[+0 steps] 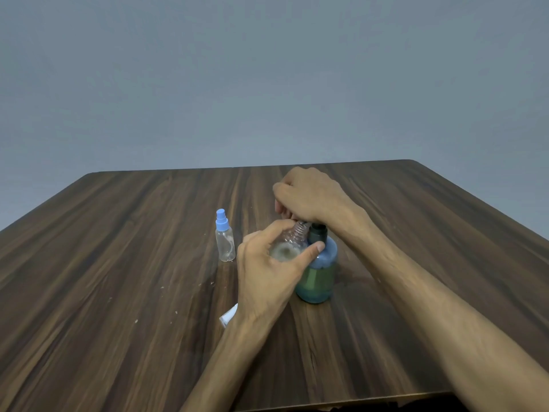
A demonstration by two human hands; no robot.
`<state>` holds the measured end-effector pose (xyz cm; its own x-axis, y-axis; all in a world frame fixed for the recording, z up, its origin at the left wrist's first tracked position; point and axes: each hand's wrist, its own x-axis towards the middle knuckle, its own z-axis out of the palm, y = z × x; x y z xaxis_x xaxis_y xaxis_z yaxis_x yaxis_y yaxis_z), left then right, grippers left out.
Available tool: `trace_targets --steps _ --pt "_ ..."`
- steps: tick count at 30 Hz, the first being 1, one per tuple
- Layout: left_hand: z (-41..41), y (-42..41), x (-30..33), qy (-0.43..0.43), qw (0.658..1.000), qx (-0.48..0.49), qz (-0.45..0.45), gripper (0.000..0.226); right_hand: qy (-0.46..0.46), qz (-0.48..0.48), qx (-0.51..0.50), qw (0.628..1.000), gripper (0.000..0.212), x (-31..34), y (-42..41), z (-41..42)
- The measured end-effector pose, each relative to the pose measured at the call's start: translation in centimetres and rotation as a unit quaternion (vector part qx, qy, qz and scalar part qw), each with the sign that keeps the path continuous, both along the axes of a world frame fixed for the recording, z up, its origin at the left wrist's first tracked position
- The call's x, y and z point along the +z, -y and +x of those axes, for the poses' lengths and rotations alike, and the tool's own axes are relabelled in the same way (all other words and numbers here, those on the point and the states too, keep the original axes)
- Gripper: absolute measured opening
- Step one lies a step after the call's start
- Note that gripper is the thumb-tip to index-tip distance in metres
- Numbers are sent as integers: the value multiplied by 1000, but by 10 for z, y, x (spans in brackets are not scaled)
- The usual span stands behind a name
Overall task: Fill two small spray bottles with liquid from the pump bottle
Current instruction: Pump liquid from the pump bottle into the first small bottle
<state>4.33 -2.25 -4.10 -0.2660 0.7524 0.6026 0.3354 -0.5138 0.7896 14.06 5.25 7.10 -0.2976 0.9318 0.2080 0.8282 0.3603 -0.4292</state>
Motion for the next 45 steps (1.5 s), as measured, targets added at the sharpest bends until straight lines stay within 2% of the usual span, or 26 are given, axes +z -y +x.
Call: trace_targets --steps 3,7,11,15,20,23,28,32,35,40,45 --pt "-2 -3 -1 -1 1000 -5 -8 42 27 -5 -1 1000 38 -3 1 -2" --pt "-1 -1 -4 16 1000 -1 -13 45 -11 17 0 1000 45 2 0 0" --pt "0 -3 -3 28 999 -7 -22 45 33 3 1 999 39 -3 0 -2" --pt "1 -2 -4 19 1000 3 -22 44 -14 46 -2 999 43 2 0 -1" --pt "2 -2 -1 23 999 1 -25 48 31 8 4 999 39 -3 -1 -3" --pt "2 -1 -2 27 999 8 -27 49 -9 27 6 1000 42 1 -2 -1" --pt "2 -2 0 20 999 3 -29 44 26 7 7 1000 42 -3 -1 -2" --pt "2 -1 -2 26 999 6 -24 48 -10 38 2 999 43 0 -1 -1" --pt "2 -2 0 19 1000 1 -21 43 23 9 2 1000 42 -4 0 -2" --pt "1 -3 -5 19 999 6 -26 44 -16 60 -8 998 44 1 0 -2" --pt "1 -4 -4 15 1000 8 -25 45 22 35 -6 999 42 -3 1 -3"
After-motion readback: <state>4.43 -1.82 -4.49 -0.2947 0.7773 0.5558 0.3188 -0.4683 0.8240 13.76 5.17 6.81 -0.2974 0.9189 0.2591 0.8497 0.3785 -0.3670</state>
